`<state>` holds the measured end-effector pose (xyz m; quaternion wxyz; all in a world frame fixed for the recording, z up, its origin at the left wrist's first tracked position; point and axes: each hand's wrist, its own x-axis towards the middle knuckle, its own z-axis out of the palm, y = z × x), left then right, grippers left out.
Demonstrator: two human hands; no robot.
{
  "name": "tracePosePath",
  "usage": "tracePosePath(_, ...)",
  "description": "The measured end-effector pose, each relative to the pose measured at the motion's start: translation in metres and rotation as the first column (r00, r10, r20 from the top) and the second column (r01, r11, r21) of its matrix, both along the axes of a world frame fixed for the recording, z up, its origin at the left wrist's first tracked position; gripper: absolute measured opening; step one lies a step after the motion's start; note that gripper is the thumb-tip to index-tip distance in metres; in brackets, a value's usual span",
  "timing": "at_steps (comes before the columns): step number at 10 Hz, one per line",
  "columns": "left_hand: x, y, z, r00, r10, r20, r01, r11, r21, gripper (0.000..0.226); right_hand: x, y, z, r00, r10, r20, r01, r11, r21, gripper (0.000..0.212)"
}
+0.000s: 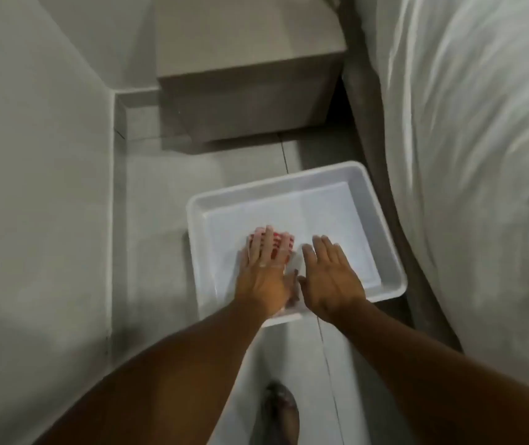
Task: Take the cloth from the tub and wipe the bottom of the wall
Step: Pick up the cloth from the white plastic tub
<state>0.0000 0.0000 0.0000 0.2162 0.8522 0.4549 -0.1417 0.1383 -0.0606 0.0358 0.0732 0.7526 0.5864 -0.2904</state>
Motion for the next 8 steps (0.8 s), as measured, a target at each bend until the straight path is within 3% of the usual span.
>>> tracePosePath(2,0.012,0.011,-0.049,0.997,0.059,0.059,-0.063,0.996,0.068,0.076,0.006,0.019,-0.034,0.999,0.046,-0.022,-0.046,0.999,0.004,0.072)
tracePosePath(3,0.012,0.012,-0.065,0.995,0.085,0.051,-0.087,0.995,0.039,0.076,0.01,0.028,-0.041,0.997,0.072,-0.012,-0.072,0.997,-0.008,0.074)
tracePosePath(4,0.012,0.011,-0.06,0.979,0.146,0.14,-0.142,0.989,-0.039,0.085,0.005,0.03,-0.041,0.999,0.049,-0.001,-0.049,0.999,0.003,0.075)
tracePosePath(5,0.003,0.017,-0.039,0.934,0.212,0.288,-0.203,0.977,-0.062,0.067,-0.007,0.026,-0.03,1.0,0.017,-0.004,-0.017,1.0,-0.015,0.071)
tracePosePath(6,-0.015,0.004,0.012,0.923,0.219,0.318,-0.213,0.976,-0.052,0.064,-0.034,0.012,0.017,0.999,-0.02,-0.05,0.017,0.997,-0.069,0.069)
tracePosePath(7,-0.046,-0.014,0.053,0.908,0.148,0.393,-0.162,0.987,0.001,0.073,-0.064,-0.004,0.051,0.976,-0.161,-0.148,0.175,0.981,0.086,0.067)
tracePosePath(8,-0.096,-0.04,0.086,0.903,0.099,0.417,-0.155,0.983,0.1,0.092,-0.098,-0.024,0.075,0.967,-0.198,-0.16,0.221,0.965,0.14,0.068)
